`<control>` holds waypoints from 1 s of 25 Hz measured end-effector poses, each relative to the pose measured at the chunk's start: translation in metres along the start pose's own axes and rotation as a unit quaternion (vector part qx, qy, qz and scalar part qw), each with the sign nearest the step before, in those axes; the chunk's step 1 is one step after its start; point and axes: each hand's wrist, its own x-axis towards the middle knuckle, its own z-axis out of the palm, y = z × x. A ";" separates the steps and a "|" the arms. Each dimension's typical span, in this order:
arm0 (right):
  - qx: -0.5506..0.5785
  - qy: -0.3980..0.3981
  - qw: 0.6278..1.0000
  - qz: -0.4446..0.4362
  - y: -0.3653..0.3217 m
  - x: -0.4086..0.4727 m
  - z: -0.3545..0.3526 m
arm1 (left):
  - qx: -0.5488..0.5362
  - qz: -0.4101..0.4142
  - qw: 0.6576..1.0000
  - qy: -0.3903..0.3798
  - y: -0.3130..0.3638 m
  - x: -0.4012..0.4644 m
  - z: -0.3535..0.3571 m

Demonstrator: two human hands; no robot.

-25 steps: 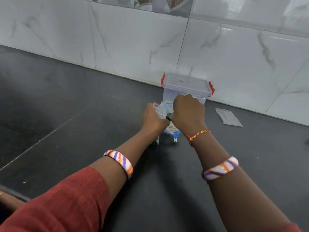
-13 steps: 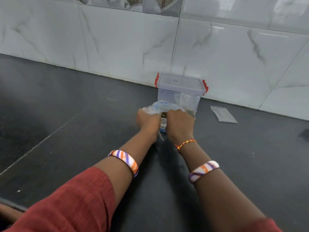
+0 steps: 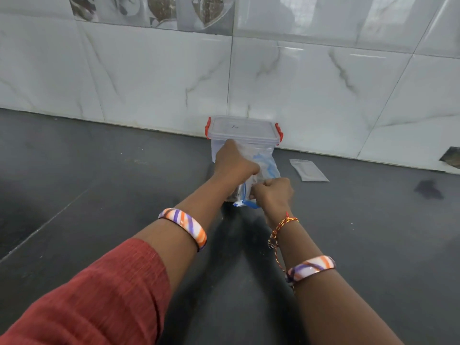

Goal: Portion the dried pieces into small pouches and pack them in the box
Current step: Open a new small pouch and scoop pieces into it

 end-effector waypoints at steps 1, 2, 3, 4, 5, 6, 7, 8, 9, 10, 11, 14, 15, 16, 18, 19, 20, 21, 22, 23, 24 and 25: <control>-0.020 0.018 0.999 -0.024 -0.001 -0.003 -0.001 | -0.012 -0.002 0.999 0.032 -0.002 -0.002 -0.003; -0.034 0.032 0.998 -0.045 -0.002 -0.006 -0.002 | -0.029 -0.004 0.998 0.061 -0.004 -0.003 -0.006; -0.039 0.041 0.997 -0.062 -0.004 -0.008 -0.004 | -0.045 -0.011 0.996 0.081 -0.005 -0.006 -0.009; -0.038 0.046 0.996 -0.070 -0.004 -0.010 -0.006 | -0.058 -0.019 0.994 0.096 -0.006 -0.009 -0.012; -0.033 0.048 0.996 -0.071 -0.005 -0.012 -0.008 | -0.069 -0.025 0.992 0.107 -0.006 -0.012 -0.015; -0.020 0.048 0.996 -0.066 -0.004 -0.014 -0.010 | -0.074 -0.027 0.990 0.114 -0.007 -0.016 -0.018; -0.002 0.045 0.997 -0.058 -0.003 -0.017 -0.012 | -0.076 -0.028 0.990 0.119 -0.008 -0.018 -0.019; 0.018 0.041 0.998 -0.051 -0.002 -0.020 -0.014 | -0.076 -0.027 0.989 0.121 -0.009 -0.020 -0.019; 0.037 0.037 0.998 -0.047 -0.001 -0.023 -0.017 | -0.074 -0.025 0.990 0.120 -0.010 -0.023 -0.019; 0.052 0.036 0.997 -0.043 0.001 -0.026 -0.021 | -0.072 -0.026 0.990 0.116 -0.011 -0.025 -0.019; 0.067 0.036 0.996 -0.040 0.001 -0.030 -0.026 | -0.071 -0.026 0.991 0.114 -0.011 -0.028 -0.019; 0.100 0.043 0.994 -0.028 0.002 -0.039 -0.039 | -0.069 -0.025 0.991 0.107 -0.011 -0.033 -0.017; 0.111 0.041 0.993 -0.021 0.003 -0.042 -0.043 | -0.069 -0.022 0.992 0.106 -0.011 -0.036 -0.015; 0.122 0.038 0.992 -0.014 0.005 -0.044 -0.047 | -0.068 -0.020 0.992 0.104 -0.009 -0.040 -0.013; 0.141 0.031 0.990 0.004 0.008 -0.046 -0.053 | -0.065 -0.016 0.993 0.102 -0.005 -0.048 -0.008; 0.151 0.027 0.988 0.015 0.010 -0.047 -0.055 | -0.063 -0.013 0.993 0.101 -0.004 -0.052 -0.007; 0.163 0.022 0.986 0.025 0.012 -0.047 -0.058 | -0.060 -0.010 0.993 0.100 -0.002 -0.055 -0.005; 0.174 0.017 0.984 0.033 0.013 -0.047 -0.060 | -0.056 -0.007 0.993 0.101 -0.001 -0.060 -0.004; 0.184 0.012 0.982 0.038 0.015 -0.047 -0.062 | -0.054 -0.004 0.994 0.100 -0.001 -0.062 -0.004; 0.194 0.006 0.980 0.041 0.017 -0.047 -0.064 | -0.053 -0.001 0.994 0.099 -0.001 -0.065 -0.004; 0.203 0.000 0.978 0.043 0.019 -0.047 -0.066 | -0.052 0.001 0.994 0.097 -0.003 -0.067 -0.004; 0.209 -0.007 0.977 0.044 0.022 -0.049 -0.068 | -0.047 0.003 0.994 0.096 -0.004 -0.071 -0.004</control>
